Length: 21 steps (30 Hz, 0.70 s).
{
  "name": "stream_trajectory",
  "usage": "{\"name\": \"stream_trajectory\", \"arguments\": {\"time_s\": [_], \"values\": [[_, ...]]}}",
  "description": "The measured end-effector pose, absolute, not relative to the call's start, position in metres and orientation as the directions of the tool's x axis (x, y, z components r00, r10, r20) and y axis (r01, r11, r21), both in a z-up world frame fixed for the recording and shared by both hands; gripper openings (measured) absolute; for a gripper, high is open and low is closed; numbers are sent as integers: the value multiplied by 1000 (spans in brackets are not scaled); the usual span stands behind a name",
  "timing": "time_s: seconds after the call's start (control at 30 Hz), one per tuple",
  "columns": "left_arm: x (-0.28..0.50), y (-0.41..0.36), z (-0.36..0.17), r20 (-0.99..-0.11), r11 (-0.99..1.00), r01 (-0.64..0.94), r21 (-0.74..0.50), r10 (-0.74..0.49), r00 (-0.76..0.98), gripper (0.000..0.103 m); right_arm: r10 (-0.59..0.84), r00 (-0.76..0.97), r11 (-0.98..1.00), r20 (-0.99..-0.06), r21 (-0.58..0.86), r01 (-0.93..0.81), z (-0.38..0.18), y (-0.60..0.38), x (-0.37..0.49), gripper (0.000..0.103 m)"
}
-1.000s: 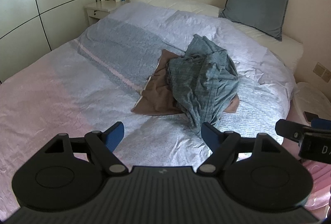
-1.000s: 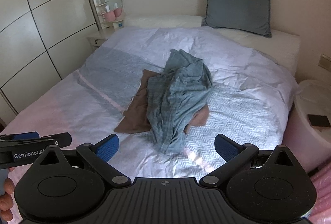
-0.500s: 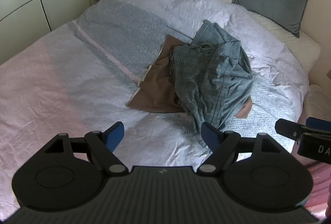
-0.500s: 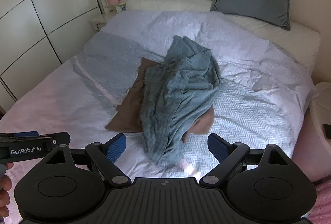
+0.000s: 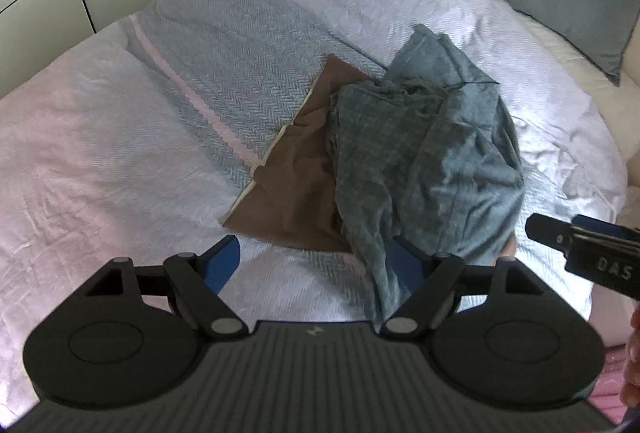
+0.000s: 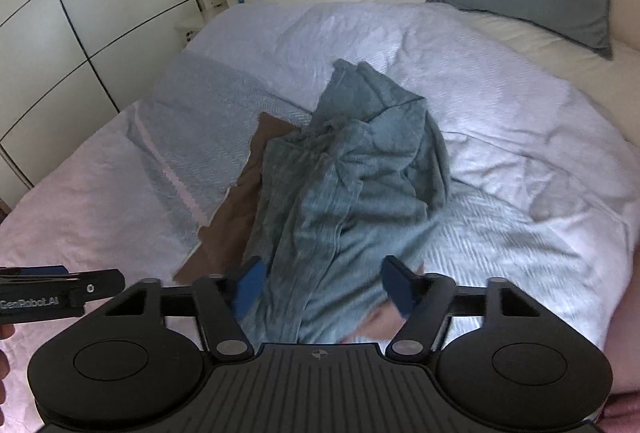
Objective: Fold clothes
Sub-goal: 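Reach the right gripper into the pile and grasp the grey plaid garment, then lift the garment with the right gripper, carry it over, and release it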
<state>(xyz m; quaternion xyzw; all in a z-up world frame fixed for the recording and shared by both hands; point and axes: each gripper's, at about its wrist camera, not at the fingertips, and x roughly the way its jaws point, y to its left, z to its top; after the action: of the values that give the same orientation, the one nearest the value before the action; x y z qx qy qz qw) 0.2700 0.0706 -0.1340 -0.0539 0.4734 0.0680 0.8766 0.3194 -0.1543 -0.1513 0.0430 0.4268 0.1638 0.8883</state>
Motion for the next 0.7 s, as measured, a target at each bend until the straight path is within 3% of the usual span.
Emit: {"name": "stream_trajectory", "arguments": {"time_s": [0.13,0.43,0.47,0.53,0.7], "values": [[297,70,-148,-852,982,-184,-31,70,519,79,320,581,942,-749,188,-277,-172,-151,355,47],[343,75,-169,-868,979,-200,-32,72,491,79,328,599,935,-731,161,-316,-193,-139,413,44],[346,77,-169,-869,979,-202,-32,73,490,79,327,597,931,-733,143,-335,-194,-135,416,28],[342,85,-168,-868,975,-221,-33,82,490,79,323,570,920,-756,109,-377,-199,-125,421,4],[332,104,-164,-866,962,-270,-35,106,489,79,369,570,884,-734,87,-460,-194,-111,406,0]]}}
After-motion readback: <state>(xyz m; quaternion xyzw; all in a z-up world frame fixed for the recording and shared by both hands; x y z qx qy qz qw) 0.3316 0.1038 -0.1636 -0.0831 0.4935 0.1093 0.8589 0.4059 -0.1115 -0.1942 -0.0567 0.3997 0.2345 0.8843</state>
